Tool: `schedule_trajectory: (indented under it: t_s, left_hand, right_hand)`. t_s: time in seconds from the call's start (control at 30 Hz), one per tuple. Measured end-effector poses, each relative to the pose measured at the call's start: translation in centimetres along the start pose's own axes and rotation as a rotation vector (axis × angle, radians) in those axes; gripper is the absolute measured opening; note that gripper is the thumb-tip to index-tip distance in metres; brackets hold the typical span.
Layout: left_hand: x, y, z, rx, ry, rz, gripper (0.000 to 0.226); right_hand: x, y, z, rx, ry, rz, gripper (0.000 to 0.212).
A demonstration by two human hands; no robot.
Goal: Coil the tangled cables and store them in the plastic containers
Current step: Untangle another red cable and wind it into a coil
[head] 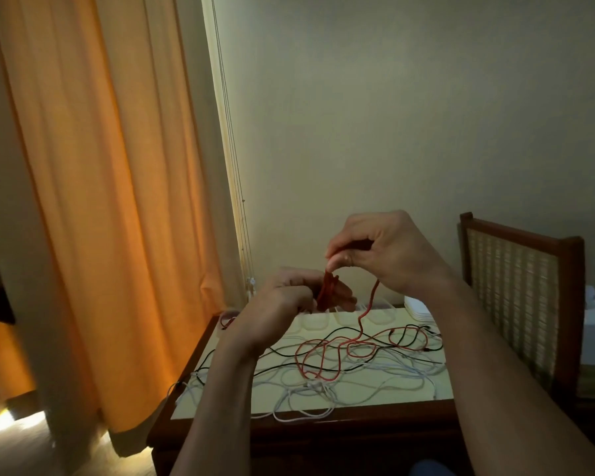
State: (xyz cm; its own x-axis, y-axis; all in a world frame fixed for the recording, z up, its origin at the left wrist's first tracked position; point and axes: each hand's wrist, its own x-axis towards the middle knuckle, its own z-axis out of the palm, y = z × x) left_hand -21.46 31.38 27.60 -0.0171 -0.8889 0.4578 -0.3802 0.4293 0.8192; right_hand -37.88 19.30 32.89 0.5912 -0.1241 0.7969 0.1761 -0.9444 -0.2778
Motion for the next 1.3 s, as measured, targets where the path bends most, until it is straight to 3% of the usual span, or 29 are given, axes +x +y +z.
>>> schedule_trajectory:
  t_s: [0.17,0.23,0.4,0.57,0.67,0.77,0.87,1.3]
  left_hand:
    - [-0.3,0.1,0.4,-0.303,-0.041,0.082,0.049]
    - [0.0,0.1,0.6,-0.417,-0.042,0.127,0.050]
    - [0.7,-0.3,1.1,-0.671,0.054,0.200,0.055]
    - [1.7,-0.7,1.1,-0.798,0.216,0.297,0.061]
    - [2.5,-1.4,0.8,-0.671,0.335,0.292,0.065]
    - [2.8,-2.0,0.4,-0.266,0.459,0.224,0.066]
    - [3.0,-2.5,0.6,0.053,0.471,0.161,0.068]
    - [3.2,-4.3,-0.4,0.285,0.302,-0.042,0.067]
  right_hand:
    - [-0.2,2.3,1.0,0.355,0.007,0.231,0.009]
    - [-1.0,3.5,2.0,0.446,0.049,0.313,0.018]
    - [-4.0,4.9,4.5,0.425,0.092,0.414,0.013]
    - [-5.1,3.9,6.2,0.292,0.089,0.378,0.015]
    - [-5.6,3.7,6.0,0.083,0.086,0.286,0.016]
    - [-5.7,3.5,5.0,-0.094,0.043,0.250,0.015]
    - [-5.5,3.7,3.8,-0.245,0.021,0.222,0.012]
    - [-3.5,2.9,1.5,-0.380,0.047,-0.029,0.009]
